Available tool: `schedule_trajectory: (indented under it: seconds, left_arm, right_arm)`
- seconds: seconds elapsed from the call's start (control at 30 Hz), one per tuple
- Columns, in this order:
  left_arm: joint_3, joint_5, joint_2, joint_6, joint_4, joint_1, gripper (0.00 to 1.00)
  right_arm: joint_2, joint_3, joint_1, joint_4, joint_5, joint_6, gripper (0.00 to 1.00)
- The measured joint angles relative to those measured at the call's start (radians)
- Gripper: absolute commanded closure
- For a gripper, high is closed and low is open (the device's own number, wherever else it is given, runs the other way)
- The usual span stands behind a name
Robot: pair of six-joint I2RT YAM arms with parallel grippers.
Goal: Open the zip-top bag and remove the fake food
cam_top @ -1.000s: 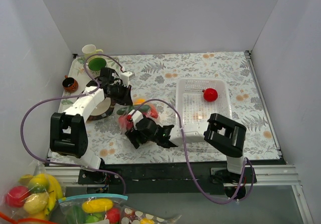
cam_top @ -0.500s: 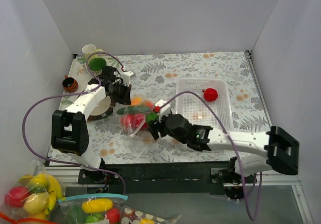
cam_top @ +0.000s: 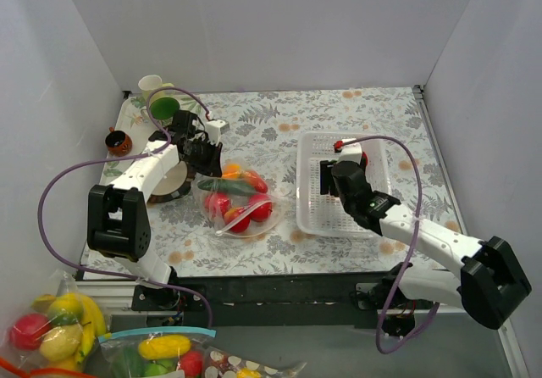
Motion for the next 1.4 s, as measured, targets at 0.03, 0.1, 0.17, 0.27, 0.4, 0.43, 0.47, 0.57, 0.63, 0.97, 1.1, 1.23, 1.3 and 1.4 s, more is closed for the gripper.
schedule_trajectory:
  seconds: [0.03,0.1,0.17,0.27,0.4,0.43,0.47,0.57,0.63,0.97,1.1,1.23,1.3,1.4]
  left_arm:
    - [0.001,0.001,0.0,0.0,-0.002,0.0,1.0]
    - [0.003,0.002,0.0,0.0,-0.005,0.0,1.0]
    - [0.004,0.003,0.0,0.0,-0.01,0.0,1.0]
    - [0.004,0.005,0.0,0.0,-0.014,0.0,1.0]
    - [0.004,0.006,0.0,0.001,-0.014,0.0,1.0]
    - [0.004,0.006,0.0,0.001,-0.014,0.0,1.0]
    - [0.004,0.007,0.0,0.001,-0.014,0.0,1.0]
    - [0.004,0.009,0.0,0.001,-0.014,0.0,1.0]
    - [0.004,0.009,0.0,0.001,-0.013,0.0,1.0]
    - [0.006,0.014,0.031,0.0,-0.014,0.0,1.0]
    - [0.009,0.015,0.031,0.001,-0.014,0.0,1.0]
    - [0.009,0.015,0.031,0.002,-0.014,0.0,1.0]
    - [0.01,0.016,0.031,0.004,-0.014,0.0,1.0]
    - [0.01,0.017,0.031,0.008,-0.014,0.0,1.0]
  right_arm:
    - [0.032,0.0,-0.023,-0.012,-0.011,0.005,0.02]
    - [0.074,0.001,-0.041,-0.03,-0.027,0.015,0.02]
    - [0.1,0.008,-0.046,-0.045,-0.033,0.01,0.02]
    - [0.125,0.059,-0.047,-0.082,-0.032,-0.002,0.02]
    - [0.111,0.142,-0.037,-0.094,-0.029,-0.04,0.02]
    - [0.098,0.154,-0.022,-0.093,-0.025,-0.053,0.02]
    - [0.081,0.167,0.006,-0.093,-0.021,-0.071,0.02]
    - [0.048,0.185,0.135,-0.079,-0.014,-0.123,0.12]
    - [0.039,0.188,0.262,-0.063,-0.015,-0.149,0.26]
    - [0.281,0.191,0.616,0.005,-0.063,-0.144,0.69]
    - [0.378,0.193,0.607,0.042,-0.079,-0.128,0.37]
    - [0.462,0.226,0.571,0.063,-0.099,-0.11,0.02]
    - [0.487,0.233,0.537,0.075,-0.109,-0.106,0.02]
    - [0.508,0.234,0.479,0.094,-0.116,-0.096,0.02]
